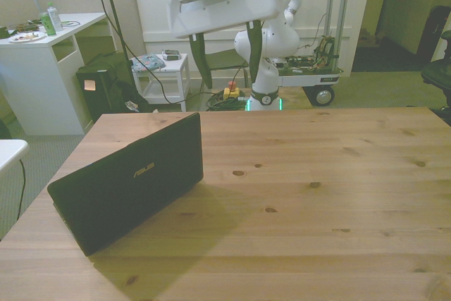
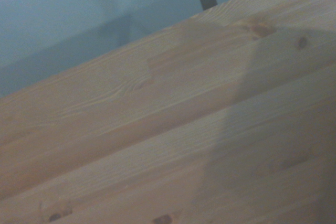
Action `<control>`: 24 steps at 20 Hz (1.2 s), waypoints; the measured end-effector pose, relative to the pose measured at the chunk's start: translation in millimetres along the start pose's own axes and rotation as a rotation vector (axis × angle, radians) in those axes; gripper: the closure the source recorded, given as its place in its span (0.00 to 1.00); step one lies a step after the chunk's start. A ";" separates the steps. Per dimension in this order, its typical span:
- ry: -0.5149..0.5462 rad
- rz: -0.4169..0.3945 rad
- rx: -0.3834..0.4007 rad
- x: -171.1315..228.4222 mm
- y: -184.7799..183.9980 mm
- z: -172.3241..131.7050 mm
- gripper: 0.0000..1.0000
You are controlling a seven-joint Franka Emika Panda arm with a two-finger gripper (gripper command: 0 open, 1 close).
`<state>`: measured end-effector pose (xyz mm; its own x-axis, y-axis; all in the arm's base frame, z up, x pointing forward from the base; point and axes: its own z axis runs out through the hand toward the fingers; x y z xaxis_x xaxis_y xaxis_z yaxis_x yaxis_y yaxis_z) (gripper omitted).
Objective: Close the laptop
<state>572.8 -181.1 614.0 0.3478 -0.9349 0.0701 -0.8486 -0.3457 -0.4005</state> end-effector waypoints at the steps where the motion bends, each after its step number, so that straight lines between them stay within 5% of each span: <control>1: 0.002 0.016 -0.001 10.5 -3.1 4.1 0.00; 3: 0.007 0.049 -0.010 34.2 -8.8 14.2 0.00; 4: 0.006 0.064 -0.017 44.0 -10.6 19.0 1.00; 10: -0.002 0.106 -0.041 75.9 -26.2 38.8 1.00; 24: -0.043 0.153 -0.104 80.9 -34.5 61.7 1.00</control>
<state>654.8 -239.9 577.1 0.2266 -0.9737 -0.0242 -0.9287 -0.2085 -0.3067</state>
